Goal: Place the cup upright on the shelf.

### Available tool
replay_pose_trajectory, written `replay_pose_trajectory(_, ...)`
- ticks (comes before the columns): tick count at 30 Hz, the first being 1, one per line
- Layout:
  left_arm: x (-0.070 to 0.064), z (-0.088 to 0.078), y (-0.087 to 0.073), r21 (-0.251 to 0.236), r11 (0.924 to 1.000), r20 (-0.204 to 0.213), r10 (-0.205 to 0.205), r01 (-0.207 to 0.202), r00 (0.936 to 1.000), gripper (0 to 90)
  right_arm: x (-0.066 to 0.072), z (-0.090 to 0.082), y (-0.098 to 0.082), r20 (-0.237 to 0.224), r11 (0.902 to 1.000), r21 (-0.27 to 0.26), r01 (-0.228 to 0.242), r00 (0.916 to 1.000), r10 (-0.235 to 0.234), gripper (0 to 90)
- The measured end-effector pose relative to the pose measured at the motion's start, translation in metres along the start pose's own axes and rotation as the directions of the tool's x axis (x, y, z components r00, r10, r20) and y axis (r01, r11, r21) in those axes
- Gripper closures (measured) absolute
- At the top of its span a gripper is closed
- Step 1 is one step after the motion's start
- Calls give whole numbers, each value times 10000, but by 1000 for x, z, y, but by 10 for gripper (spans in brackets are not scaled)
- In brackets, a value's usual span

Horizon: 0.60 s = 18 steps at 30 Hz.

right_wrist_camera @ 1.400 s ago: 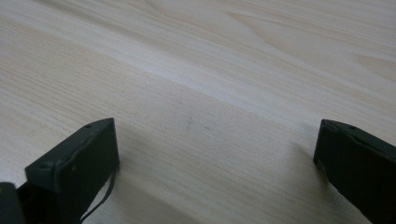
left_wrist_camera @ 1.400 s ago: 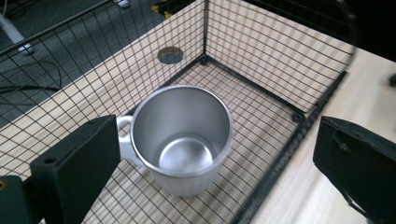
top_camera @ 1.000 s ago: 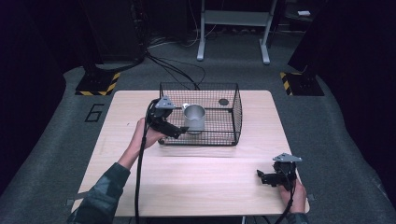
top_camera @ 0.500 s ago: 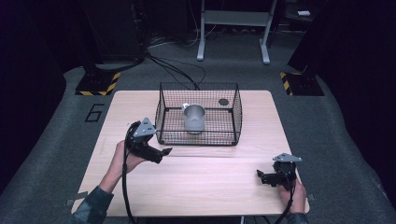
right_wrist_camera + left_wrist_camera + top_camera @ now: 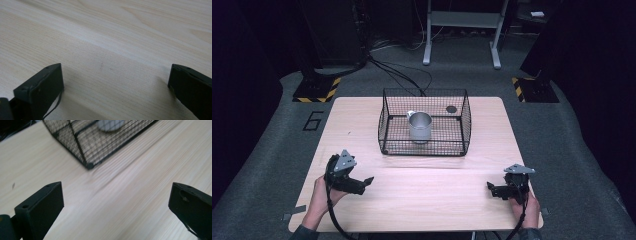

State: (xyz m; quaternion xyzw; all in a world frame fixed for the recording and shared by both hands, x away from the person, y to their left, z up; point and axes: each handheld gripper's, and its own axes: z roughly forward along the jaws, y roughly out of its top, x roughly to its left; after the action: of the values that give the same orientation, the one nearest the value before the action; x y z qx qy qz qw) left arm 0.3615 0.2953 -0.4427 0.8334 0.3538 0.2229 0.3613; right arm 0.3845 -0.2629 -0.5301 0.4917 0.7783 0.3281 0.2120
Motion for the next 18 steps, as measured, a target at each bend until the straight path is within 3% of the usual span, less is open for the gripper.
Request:
replay_pose_trajectory(6, 14, 9, -41, 322, 9959, -476, -827, 843, 9954, 0, 1, 0, 0, 9, 9999, 20, -100, 9999, 100, 0)
replay_pose_trajectory(10, 25, 21, -68, 653, 9865, -829, -1448, 1503, 9860, 0, 1, 0, 0, 9, 10000, 12, -81, 10000, 81, 0)
replay_pose_trajectory(16, 29, 32, -86, 1017, 9805, -1261, -1549, 1680, 9799, 0, 1, 0, 0, 10, 9999, 18, -100, 9999, 100, 0)
replay_pose_trajectory(18, 31, 34, -90, 755, 9808, -1220, -1697, 1796, 9779, 0, 1, 0, 0, 12, 9999, 18, -105, 9999, 105, 0)
